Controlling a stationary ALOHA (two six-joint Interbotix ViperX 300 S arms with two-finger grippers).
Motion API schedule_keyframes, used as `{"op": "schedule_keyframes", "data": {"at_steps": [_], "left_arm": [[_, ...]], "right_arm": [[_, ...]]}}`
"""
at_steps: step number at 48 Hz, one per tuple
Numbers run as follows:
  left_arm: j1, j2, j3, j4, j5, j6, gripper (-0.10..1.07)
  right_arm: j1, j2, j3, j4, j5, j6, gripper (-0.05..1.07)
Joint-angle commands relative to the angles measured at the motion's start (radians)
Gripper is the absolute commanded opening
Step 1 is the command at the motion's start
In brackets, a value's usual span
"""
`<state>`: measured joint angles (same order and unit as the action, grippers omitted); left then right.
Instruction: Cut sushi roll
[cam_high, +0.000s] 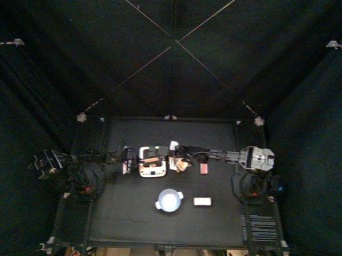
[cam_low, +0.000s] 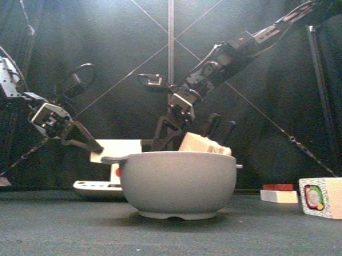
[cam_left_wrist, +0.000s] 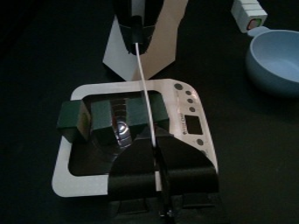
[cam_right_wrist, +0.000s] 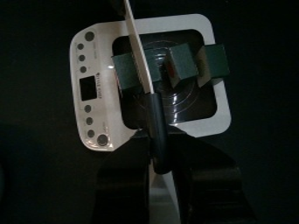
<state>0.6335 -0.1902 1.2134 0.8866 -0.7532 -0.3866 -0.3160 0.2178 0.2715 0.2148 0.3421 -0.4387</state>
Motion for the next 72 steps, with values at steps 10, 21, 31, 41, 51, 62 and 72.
{"op": "schedule_keyframes", "data": {"at_steps": [10,21,31,41,51,62,72], "left_arm": [[-0.037,0.026,-0.017,0.008,-0.003,0.005,0.13],[-0.052,0.023,-0.015,0.006,-0.003,0.005,0.13],[-0.054,-0.008,-0.026,0.008,-0.003,0.009,0.13],[-0.057,-0.038,-0.017,0.006,-0.002,0.014,0.13],[-0.058,-0.038,-0.012,0.006,0.035,0.014,0.13],[-0.058,-0.008,-0.011,0.006,0.048,0.014,0.13],[-0.069,0.029,-0.014,0.005,0.048,0.014,0.13]], "right_arm": [[0.000,-0.023,-0.005,0.005,-0.023,0.005,0.48],[0.003,-0.021,-0.006,0.005,-0.028,0.009,0.48],[0.003,-0.037,-0.009,0.002,-0.067,0.008,0.48],[0.009,-0.041,-0.006,-0.003,-0.072,0.009,0.48],[0.014,-0.032,-0.002,-0.005,-0.071,0.009,0.48],[0.014,-0.015,-0.003,-0.005,-0.072,0.011,0.48],[0.018,-0.014,0.000,-0.005,-0.071,0.009,0.48]]}}
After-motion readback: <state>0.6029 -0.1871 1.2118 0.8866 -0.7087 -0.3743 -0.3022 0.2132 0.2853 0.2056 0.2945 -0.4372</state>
